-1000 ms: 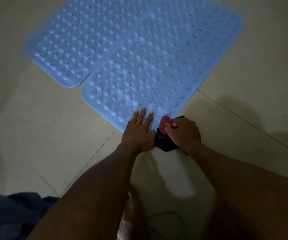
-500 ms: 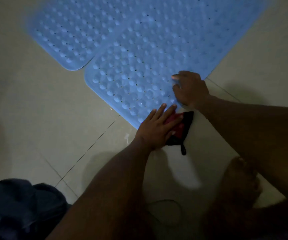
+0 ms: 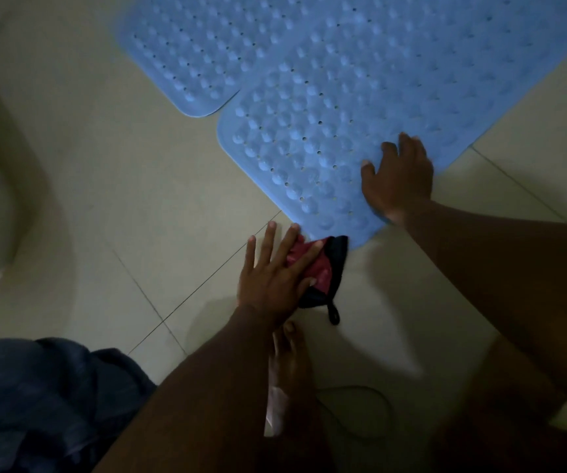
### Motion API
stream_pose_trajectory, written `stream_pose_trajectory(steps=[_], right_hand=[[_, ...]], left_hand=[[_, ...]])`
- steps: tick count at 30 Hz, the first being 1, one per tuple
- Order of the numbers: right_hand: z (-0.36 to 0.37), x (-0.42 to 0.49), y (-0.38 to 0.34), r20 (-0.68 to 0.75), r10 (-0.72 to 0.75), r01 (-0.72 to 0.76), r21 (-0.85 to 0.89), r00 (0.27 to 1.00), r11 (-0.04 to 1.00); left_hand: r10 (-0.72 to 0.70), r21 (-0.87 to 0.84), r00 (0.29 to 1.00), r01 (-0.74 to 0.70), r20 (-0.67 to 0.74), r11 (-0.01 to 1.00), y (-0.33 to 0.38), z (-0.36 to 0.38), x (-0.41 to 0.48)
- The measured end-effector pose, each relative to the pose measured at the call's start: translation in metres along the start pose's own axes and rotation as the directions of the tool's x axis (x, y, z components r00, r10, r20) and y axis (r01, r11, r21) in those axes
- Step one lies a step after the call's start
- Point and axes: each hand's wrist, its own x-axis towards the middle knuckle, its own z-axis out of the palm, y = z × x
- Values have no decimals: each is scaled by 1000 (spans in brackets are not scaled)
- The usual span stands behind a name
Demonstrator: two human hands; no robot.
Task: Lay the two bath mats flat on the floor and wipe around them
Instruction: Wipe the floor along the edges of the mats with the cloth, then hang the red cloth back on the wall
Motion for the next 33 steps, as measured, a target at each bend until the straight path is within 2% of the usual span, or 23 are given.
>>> stream_pose_trajectory(steps=[3,6,8,11,14,18,22,25,27,30,33], right_hand=[[8,-3,-15,-38,-20,20,9,999,1000],[16,-2,-30,-74,-130,128,-32,989,991],[20,5,-44,-44,-192,189,-57,980,980],[29,16,-66,21,-227,228,-65,974,971],[36,20,-82,22,-212,213,-77,977,974],[41,21,-81,59,-225,231,-141,973,963],[28,26,-75,200,-247,272,-109,948,956],[4,37,-76,376,-185,202,-5,908,979],[-16,46,-83,441,-132,126,44,888,991],[-47,51,-105,475,-116,-25,280,872,960],[-80,46,-133,627,-137,-299,537,767,789]], left_hand=[[-144,-34,989,143,-18,989,1,1,-2],[-317,-61,948,316,-17,947,-2,7,1],[-406,-89,914,403,-10,911,-8,5,9],[-451,-112,888,459,84,882,-20,-5,24],[-507,-153,847,528,160,835,-29,-16,41],[-535,-160,823,563,188,810,-38,-19,56],[-531,-132,829,555,177,822,-53,-28,74],[-521,-83,845,532,121,843,-62,-48,84],[-570,-170,818,575,82,801,-68,-71,92],[-619,-488,762,621,192,613,-87,-121,112],[-543,-735,789,546,289,402,-104,-181,135]])
